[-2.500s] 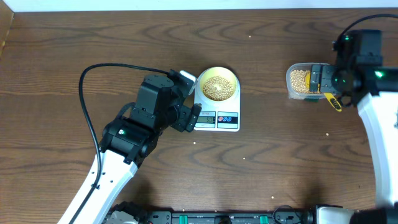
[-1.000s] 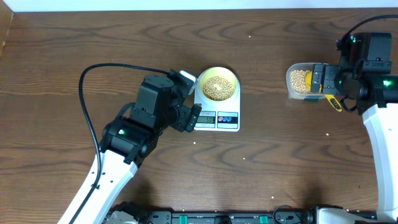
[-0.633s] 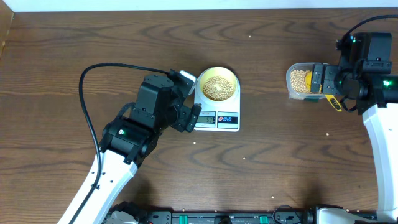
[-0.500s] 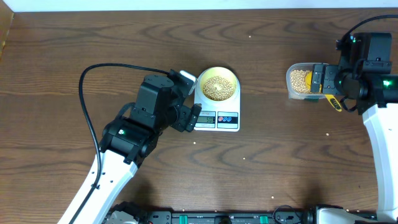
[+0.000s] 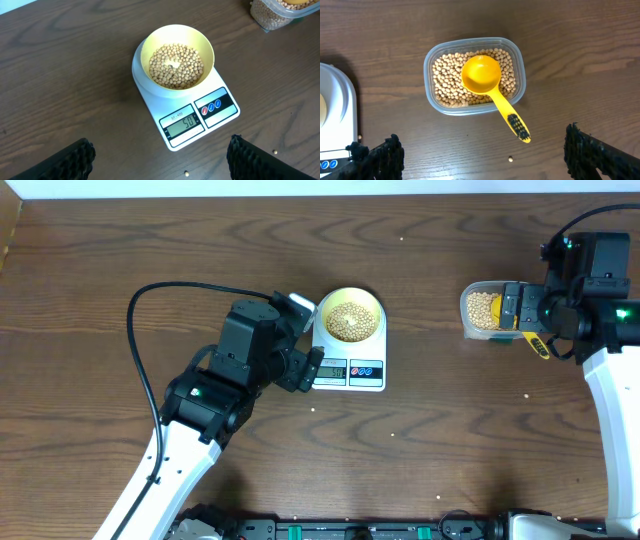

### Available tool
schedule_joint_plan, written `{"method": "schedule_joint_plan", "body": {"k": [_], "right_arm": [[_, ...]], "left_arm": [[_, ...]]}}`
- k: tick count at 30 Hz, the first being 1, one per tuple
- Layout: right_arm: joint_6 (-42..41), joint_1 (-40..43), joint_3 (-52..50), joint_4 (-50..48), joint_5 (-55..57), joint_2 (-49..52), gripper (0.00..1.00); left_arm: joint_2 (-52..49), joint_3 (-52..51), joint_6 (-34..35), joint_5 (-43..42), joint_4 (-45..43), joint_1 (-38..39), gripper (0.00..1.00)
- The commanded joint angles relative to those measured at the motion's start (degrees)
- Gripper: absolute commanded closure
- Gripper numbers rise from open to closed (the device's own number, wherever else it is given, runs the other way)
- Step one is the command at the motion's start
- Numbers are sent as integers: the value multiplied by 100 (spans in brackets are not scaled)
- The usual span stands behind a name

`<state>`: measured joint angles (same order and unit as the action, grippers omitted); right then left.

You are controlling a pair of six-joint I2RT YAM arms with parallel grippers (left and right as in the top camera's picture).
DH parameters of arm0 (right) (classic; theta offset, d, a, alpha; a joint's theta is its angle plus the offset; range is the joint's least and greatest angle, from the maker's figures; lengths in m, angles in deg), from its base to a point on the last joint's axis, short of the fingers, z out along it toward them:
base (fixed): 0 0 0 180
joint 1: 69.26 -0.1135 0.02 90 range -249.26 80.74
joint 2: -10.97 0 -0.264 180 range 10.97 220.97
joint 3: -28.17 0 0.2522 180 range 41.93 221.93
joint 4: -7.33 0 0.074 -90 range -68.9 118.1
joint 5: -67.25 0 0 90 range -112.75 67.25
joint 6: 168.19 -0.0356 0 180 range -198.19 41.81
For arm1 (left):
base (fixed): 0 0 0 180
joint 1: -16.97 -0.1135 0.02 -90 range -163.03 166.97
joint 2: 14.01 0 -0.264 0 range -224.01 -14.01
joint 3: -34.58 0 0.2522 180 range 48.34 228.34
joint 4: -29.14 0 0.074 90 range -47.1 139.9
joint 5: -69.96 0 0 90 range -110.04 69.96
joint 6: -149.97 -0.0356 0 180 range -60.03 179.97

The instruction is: Scoop item into bowl and weigh 50g on scale

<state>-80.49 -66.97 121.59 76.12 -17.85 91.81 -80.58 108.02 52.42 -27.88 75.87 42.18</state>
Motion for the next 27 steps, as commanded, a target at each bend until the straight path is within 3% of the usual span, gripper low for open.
{"method": "schedule_joint_plan", "body": {"k": [1,16,27], "right_arm": [[68,31,26,4,4,7,1],[68,31,26,4,4,7,1],[68,31,26,4,4,7,1]], "left_arm": [[4,-15,-15,-55,-2,-13,14],[802,-339,-13,17,251,-13,14],[2592,-2710,636,625,-1532,-33,13]]}}
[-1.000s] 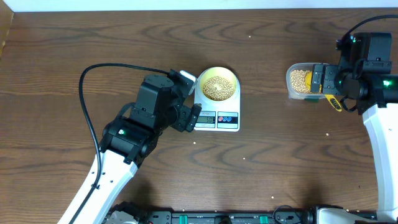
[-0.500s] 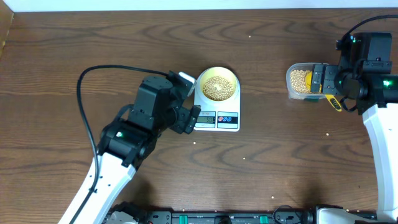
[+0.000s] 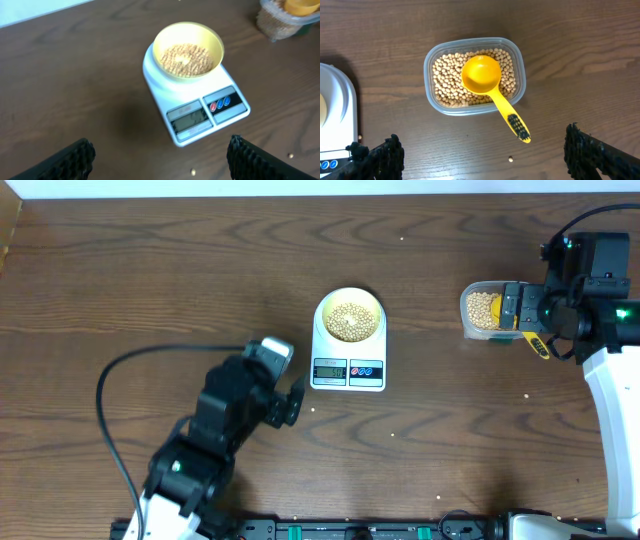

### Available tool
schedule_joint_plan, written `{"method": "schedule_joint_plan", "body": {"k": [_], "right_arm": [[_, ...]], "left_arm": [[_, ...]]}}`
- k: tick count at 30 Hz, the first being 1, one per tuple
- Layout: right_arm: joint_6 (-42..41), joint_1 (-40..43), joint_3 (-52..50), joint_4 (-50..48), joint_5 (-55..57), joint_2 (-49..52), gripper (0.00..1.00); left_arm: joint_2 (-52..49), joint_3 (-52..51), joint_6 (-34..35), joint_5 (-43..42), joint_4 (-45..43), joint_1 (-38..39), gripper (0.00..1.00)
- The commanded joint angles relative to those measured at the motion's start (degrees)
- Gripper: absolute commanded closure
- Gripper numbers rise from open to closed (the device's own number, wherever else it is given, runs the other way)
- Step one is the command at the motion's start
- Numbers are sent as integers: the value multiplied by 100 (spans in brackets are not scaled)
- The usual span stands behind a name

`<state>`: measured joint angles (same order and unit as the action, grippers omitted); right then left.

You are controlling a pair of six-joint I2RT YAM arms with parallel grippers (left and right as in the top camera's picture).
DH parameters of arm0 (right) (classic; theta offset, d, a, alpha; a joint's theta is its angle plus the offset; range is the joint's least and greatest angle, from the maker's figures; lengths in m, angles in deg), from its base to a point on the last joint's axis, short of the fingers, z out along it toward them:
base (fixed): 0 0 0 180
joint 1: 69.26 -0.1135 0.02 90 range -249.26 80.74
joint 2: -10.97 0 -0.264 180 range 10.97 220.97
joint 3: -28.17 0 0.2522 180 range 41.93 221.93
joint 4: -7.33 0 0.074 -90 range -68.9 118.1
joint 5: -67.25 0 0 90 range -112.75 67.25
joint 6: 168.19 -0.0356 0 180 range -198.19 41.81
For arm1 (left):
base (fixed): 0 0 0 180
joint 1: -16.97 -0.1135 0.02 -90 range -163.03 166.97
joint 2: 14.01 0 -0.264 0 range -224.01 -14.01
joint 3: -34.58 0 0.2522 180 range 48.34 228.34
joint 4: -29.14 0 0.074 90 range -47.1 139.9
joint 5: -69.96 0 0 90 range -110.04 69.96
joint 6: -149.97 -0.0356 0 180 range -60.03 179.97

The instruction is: Scoop item into bowl and weigh 50g on scale

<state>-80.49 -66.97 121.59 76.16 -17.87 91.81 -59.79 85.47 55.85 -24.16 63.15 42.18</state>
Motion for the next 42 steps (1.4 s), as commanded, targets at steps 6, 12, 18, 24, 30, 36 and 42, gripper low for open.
{"method": "schedule_joint_plan", "body": {"k": [6,12,18,24,30,36,42], "right_arm": [[68,31,26,0,7,7,1],[68,31,26,0,7,7,1],[68,28,26,0,7,7,1],[68,31,26,0,7,7,1],[68,31,26,0,7,7,1],[68,31,26,0,7,7,1],[68,31,26,0,7,7,1]], "left_arm": [[1322,-1241,706,262,-752,-562,13],[2208,-1906,785,157,-1088,-1165,13],[2940,-2983,787,155,-2535,-1668,13],[3541,-3689,769,175,-3499,-2122,14],[4264,-3689,765,179,-2955,-2573,13],[4572,-3689,765,177,-2312,-3032,13],[4572,-3689,741,197,-1626,-3222,13]]}}
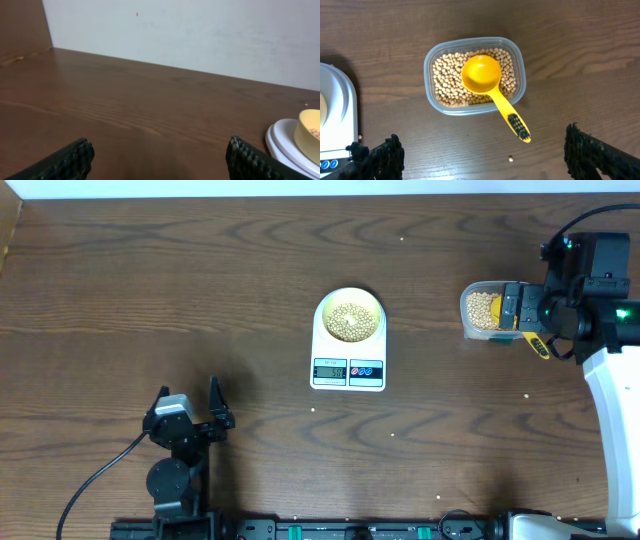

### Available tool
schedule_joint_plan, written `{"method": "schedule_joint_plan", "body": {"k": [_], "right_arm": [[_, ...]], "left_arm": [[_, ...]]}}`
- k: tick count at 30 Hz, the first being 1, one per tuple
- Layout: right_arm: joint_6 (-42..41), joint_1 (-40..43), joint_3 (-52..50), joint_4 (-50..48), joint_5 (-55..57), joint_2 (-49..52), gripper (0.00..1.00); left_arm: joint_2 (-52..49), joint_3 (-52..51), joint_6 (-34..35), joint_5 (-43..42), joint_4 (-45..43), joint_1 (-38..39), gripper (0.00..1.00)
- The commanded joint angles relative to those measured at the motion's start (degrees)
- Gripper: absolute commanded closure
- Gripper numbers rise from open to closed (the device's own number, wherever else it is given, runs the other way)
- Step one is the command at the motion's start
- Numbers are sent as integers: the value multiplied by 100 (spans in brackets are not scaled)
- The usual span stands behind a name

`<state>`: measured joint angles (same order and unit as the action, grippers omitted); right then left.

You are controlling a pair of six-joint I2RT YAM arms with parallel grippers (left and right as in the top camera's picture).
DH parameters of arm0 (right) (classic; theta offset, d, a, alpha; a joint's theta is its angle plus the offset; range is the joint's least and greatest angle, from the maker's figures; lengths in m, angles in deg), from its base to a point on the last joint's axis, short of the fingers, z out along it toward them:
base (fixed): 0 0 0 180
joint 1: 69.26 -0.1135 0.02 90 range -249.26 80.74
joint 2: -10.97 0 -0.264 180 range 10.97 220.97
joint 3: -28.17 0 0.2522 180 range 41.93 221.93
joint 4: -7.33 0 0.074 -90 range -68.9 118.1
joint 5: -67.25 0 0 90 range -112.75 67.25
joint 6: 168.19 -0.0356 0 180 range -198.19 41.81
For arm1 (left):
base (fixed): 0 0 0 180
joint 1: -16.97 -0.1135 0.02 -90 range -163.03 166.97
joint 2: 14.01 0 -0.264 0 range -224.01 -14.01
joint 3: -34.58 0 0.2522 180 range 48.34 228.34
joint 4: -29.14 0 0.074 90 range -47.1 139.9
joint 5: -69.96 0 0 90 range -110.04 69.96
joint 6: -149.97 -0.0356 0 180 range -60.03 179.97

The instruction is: Scoop item into bowl and weigh 50g on scale

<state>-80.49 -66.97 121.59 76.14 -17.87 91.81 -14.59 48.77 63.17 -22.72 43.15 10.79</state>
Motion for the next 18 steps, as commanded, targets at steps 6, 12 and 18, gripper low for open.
{"method": "schedule_joint_plan", "body": {"k": [6,12,18], "right_arm": [[68,31,26,2,7,7,1],[68,31,26,2,7,7,1],[68,28,26,2,7,7,1]], "left_arm": [[52,-20,-120,118,396,-83,13],[52,-20,-118,120,380,-83,13],[31,-20,-118,120,380,-83,13]]}}
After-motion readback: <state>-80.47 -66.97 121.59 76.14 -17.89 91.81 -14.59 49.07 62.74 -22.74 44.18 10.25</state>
